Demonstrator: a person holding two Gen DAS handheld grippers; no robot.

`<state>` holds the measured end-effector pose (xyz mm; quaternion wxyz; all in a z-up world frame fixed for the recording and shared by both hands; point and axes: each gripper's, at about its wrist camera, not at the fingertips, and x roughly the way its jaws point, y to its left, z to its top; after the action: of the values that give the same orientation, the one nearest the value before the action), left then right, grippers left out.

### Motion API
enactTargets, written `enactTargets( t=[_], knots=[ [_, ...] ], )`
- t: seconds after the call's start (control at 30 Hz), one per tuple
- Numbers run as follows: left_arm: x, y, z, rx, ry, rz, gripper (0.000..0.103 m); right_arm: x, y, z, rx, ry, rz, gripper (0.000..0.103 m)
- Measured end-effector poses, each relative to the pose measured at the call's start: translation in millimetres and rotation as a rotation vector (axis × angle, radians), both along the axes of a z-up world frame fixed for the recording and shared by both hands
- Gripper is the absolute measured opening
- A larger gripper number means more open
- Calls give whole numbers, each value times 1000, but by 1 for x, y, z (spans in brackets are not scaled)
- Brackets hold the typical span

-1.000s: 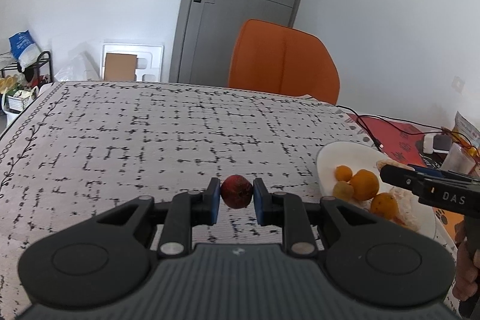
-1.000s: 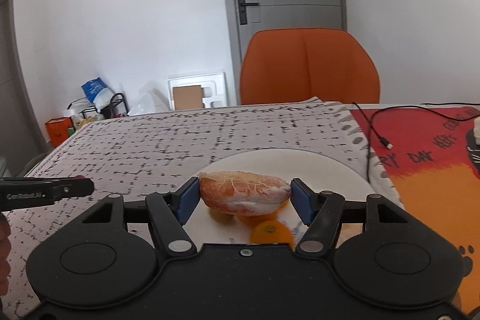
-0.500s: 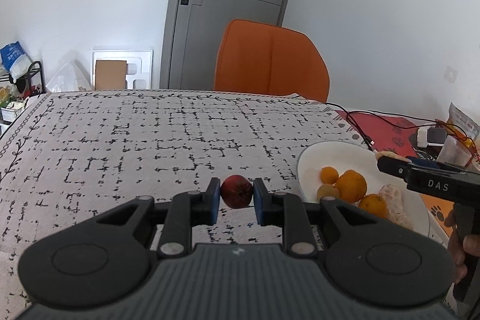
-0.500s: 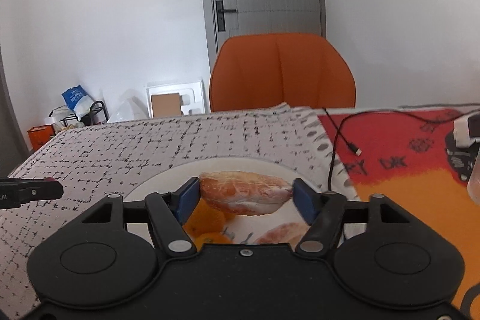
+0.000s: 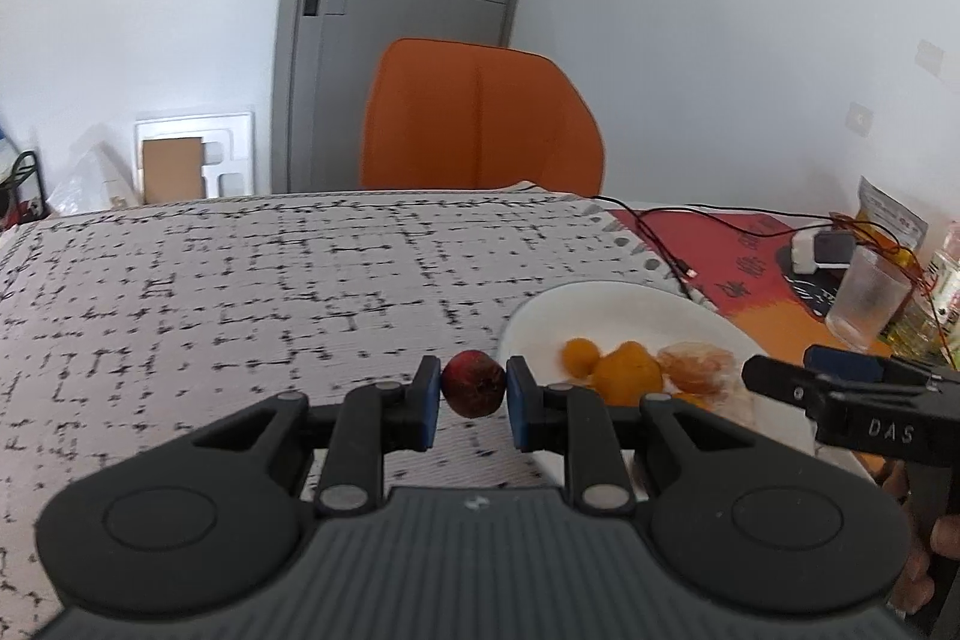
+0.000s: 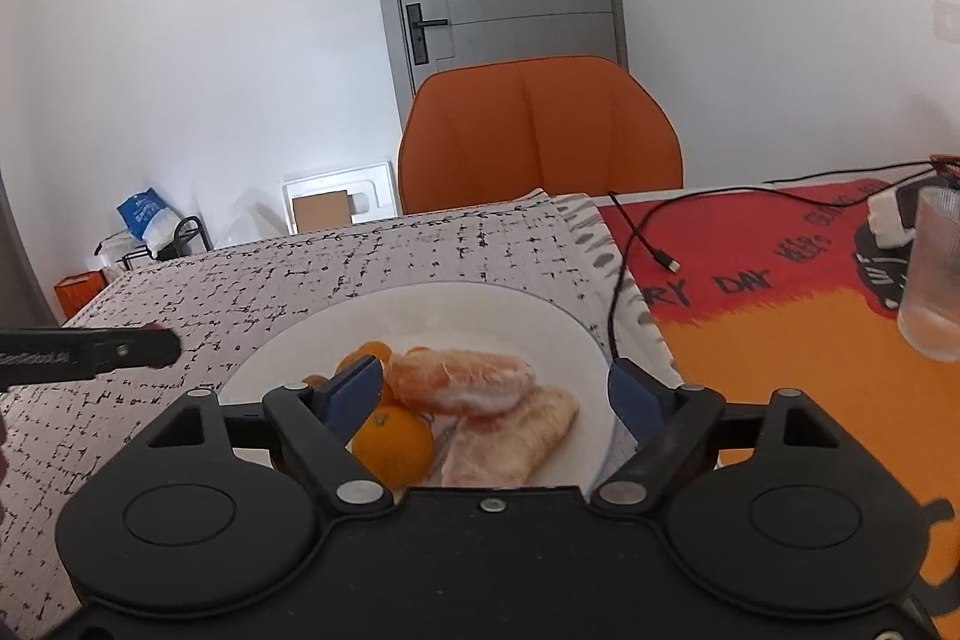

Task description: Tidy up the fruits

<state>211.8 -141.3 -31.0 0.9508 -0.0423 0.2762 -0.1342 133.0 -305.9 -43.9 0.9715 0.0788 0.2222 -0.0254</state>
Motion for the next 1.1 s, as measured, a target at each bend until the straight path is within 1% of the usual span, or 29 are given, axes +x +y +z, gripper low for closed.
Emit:
enactTargets(
  t=[0.37, 0.4, 0.43, 0.47, 0.6, 0.67, 0.77, 0.83, 0.87, 0.93, 0.97, 1.03, 1.1],
  knots=[
    [0, -29, 3, 4, 1, -76, 22, -21, -10, -7, 46, 8, -36, 84],
    [-1, -29, 3, -2, -4, -78, 22, -22, -9, -6, 47, 7, -37, 85],
    [-2, -29, 4, -5, -11, -82, 26, -23, -9, -6, 49, 7, -37, 85],
    [-3, -29, 5, -4, -11, -85, 27, -24, -9, -6, 51, 6, -37, 86],
    [-4, -22, 4, -10, 9, -59, 28, -24, -7, -7, 56, 5, -31, 86],
    [-6, -18, 4, -5, 12, -42, 31, -25, -4, -6, 57, 3, -26, 87],
    [-10, -10, 5, -7, 15, -18, 40, -25, 0, -6, 59, 3, -20, 90],
    [-14, -4, 5, -10, 16, -5, 49, -26, 3, -5, 60, 4, -17, 91],
    [-16, -2, 6, -9, 12, 0, 50, -27, 5, -5, 61, 3, -15, 92],
    [-21, 3, 7, -4, 4, 16, 61, -29, 9, -4, 62, 3, -12, 93],
    [-23, 6, 8, -3, 1, 26, 64, -30, 11, -4, 62, 3, -10, 95],
    [-28, 12, 8, -8, -2, 41, 75, -32, 14, -5, 64, 5, -8, 97],
    [-32, 18, 9, -9, 1, 63, 81, -33, 18, -5, 69, 8, -8, 97]
  ],
)
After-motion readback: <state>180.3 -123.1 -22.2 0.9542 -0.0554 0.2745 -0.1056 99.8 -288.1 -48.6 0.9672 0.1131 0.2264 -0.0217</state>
